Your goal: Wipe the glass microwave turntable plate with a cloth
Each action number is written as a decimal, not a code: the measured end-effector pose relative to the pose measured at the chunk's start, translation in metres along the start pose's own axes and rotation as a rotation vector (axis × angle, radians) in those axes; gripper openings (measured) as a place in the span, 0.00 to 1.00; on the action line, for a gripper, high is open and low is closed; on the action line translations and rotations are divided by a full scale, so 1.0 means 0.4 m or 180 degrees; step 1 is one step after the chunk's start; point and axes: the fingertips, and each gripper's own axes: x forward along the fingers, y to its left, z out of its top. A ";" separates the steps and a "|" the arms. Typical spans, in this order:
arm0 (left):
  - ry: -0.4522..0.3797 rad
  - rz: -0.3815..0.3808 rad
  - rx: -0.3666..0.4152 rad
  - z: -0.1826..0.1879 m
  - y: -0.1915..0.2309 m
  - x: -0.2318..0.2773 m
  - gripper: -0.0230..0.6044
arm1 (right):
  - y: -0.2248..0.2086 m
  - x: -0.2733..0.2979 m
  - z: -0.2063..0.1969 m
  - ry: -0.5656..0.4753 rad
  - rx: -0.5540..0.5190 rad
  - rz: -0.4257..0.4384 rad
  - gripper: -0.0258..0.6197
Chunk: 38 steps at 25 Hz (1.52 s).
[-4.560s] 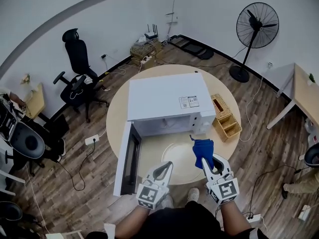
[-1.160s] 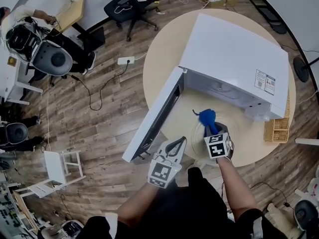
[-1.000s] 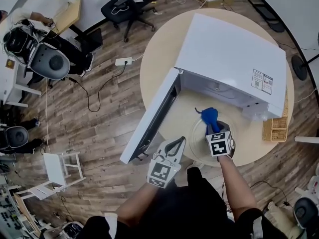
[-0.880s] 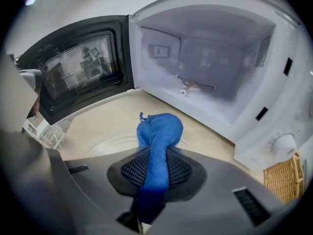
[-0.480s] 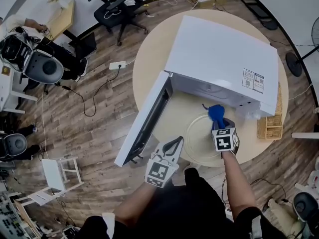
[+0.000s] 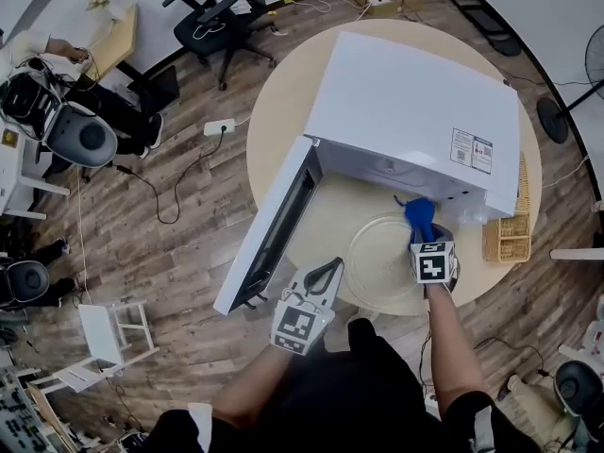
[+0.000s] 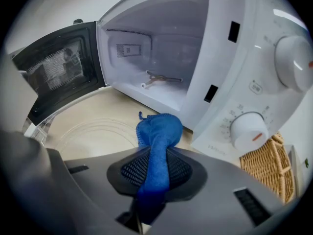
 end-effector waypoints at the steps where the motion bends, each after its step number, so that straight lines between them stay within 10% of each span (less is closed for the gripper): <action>1: -0.0002 0.0004 0.0003 0.000 0.000 -0.002 0.04 | -0.001 -0.002 0.001 -0.0017 0.0011 -0.0008 0.15; 19: -0.0095 0.0186 -0.0026 -0.003 0.021 -0.079 0.05 | 0.177 -0.203 0.053 -0.0621 0.0031 0.0467 0.15; 38: -0.0087 0.0373 -0.0038 -0.031 0.047 -0.198 0.05 | 0.510 -0.119 -0.043 -0.0187 -0.0635 0.1082 0.15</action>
